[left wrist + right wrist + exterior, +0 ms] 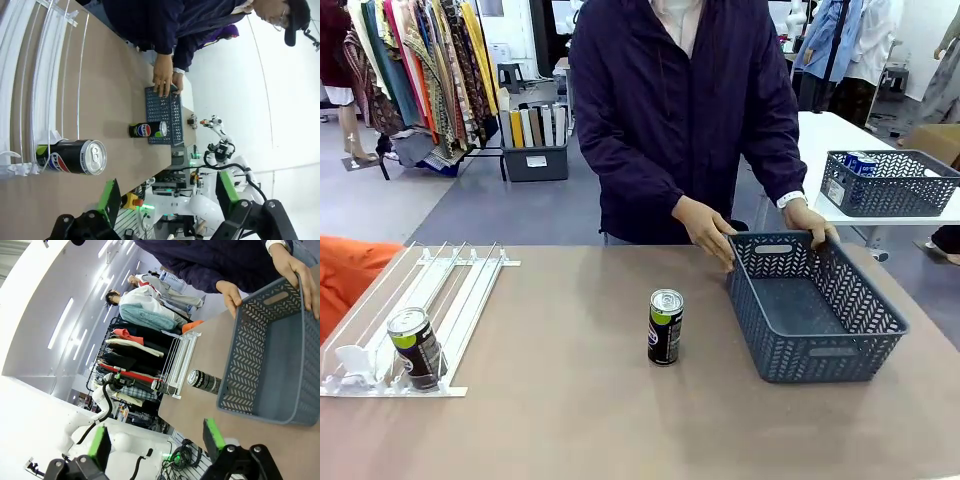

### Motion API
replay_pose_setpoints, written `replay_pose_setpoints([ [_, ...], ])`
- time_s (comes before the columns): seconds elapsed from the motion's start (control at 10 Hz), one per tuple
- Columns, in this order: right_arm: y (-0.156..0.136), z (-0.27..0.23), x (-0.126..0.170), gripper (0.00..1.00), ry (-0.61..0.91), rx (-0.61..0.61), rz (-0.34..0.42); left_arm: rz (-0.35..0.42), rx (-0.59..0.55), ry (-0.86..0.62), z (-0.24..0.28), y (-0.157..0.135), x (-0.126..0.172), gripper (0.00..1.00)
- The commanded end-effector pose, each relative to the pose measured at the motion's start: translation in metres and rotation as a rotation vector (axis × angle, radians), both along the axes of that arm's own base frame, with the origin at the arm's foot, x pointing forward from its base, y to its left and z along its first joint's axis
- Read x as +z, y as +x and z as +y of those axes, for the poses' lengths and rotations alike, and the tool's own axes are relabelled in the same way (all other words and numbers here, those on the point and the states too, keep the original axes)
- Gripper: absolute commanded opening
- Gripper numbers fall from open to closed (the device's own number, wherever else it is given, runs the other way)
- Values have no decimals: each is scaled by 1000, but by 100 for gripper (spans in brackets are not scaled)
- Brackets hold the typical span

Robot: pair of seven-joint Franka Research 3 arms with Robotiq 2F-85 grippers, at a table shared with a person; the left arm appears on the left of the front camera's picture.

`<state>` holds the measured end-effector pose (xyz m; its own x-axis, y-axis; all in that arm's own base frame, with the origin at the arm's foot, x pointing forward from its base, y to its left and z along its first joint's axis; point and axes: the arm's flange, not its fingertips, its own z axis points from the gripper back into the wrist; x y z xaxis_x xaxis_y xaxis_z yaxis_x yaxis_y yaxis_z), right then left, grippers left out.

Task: Retrieve and store the cans from the dispenser.
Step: Pick up one can from the Automatic Can Dispenser and place it in the middle of the table.

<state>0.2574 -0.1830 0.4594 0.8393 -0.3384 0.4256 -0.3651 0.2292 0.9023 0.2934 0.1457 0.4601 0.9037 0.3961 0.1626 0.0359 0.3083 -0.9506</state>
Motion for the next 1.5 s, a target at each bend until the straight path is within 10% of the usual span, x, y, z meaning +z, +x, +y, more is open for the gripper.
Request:
replay_pose_setpoints([
  [0.0,3,1,5,100,26,-10,-21,2,-7,22,-2,-6,9,100],
  [1.0,3,1,5,100,26,-10,-21,-6,-2,21,-2,-4,7,100],
  [1.2,3,1,5,100,26,-10,-21,175,-58,695,-65,14,35,100],
  [1.4,3,1,5,100,26,-10,-21,201,-94,1115,-128,28,48,100],
])
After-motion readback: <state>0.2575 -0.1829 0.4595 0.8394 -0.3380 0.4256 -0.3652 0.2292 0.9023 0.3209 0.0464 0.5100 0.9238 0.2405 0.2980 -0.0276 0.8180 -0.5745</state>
